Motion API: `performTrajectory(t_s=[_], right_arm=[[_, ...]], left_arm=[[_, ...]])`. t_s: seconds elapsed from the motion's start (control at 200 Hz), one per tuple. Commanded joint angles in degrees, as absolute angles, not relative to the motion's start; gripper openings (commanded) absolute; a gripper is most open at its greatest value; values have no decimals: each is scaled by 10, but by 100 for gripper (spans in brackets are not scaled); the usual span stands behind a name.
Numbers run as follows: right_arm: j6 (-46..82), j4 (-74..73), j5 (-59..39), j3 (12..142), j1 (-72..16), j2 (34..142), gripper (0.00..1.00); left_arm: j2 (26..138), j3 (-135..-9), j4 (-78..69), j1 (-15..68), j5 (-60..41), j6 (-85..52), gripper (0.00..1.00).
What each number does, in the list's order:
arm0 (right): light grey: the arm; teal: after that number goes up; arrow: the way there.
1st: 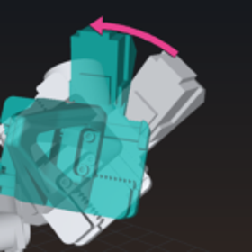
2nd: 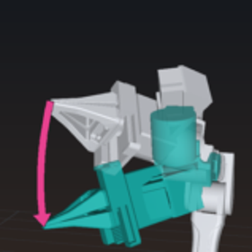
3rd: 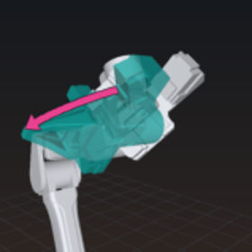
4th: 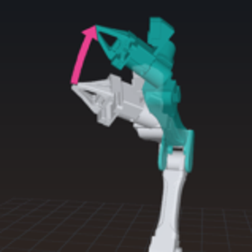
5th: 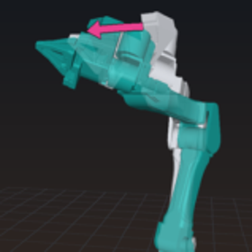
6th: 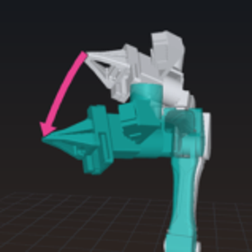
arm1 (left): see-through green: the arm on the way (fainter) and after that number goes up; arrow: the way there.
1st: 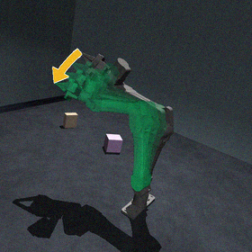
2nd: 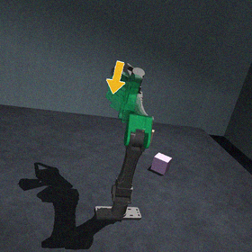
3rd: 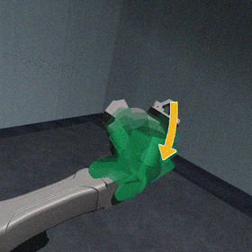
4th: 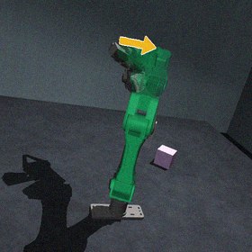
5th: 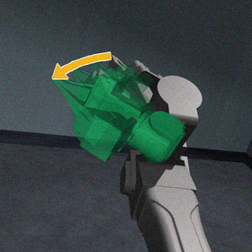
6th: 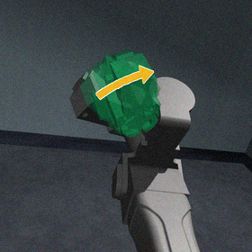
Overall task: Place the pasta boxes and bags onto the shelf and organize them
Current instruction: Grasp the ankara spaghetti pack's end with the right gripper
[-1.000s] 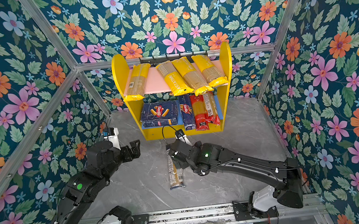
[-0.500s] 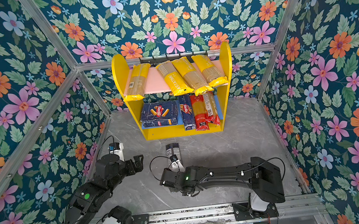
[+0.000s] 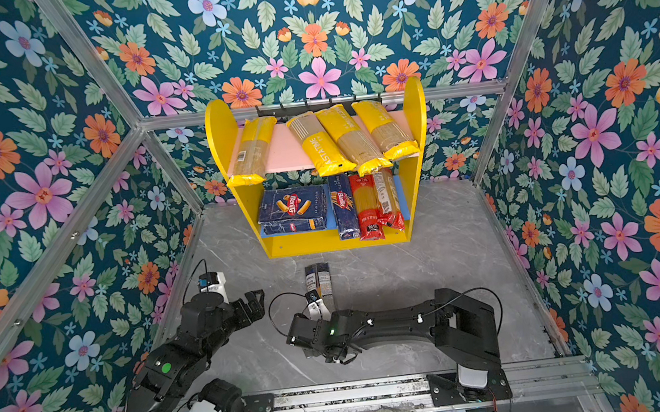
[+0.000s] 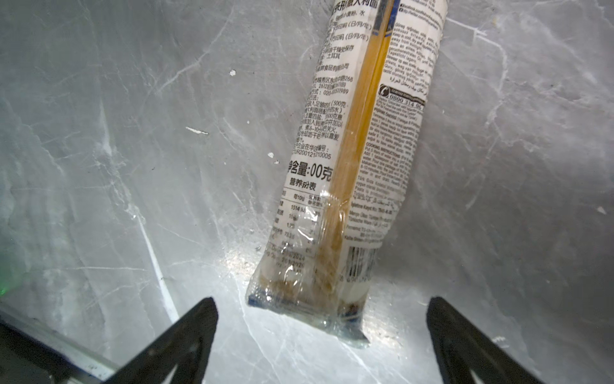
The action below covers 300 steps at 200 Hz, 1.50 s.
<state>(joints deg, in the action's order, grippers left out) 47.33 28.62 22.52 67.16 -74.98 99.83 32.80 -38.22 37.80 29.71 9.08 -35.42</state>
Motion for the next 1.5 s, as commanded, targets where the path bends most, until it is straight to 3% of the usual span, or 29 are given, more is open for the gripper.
performTrajectory(t_s=[0.0, 0.59, 0.93, 1.495], right_arm=[[471, 283, 227, 666, -751, 993, 99], [483, 229, 217, 600, -750, 959, 99], [446, 57, 235, 516, -750, 959, 99], [442, 12, 261, 531, -751, 1022, 99]], left_arm=[[330, -367, 339, 297, 98, -381, 99], [322, -271, 283, 297, 165, -422, 99], [354, -250, 276, 298, 192, -431, 99], [393, -205, 211, 325, 202, -431, 98]])
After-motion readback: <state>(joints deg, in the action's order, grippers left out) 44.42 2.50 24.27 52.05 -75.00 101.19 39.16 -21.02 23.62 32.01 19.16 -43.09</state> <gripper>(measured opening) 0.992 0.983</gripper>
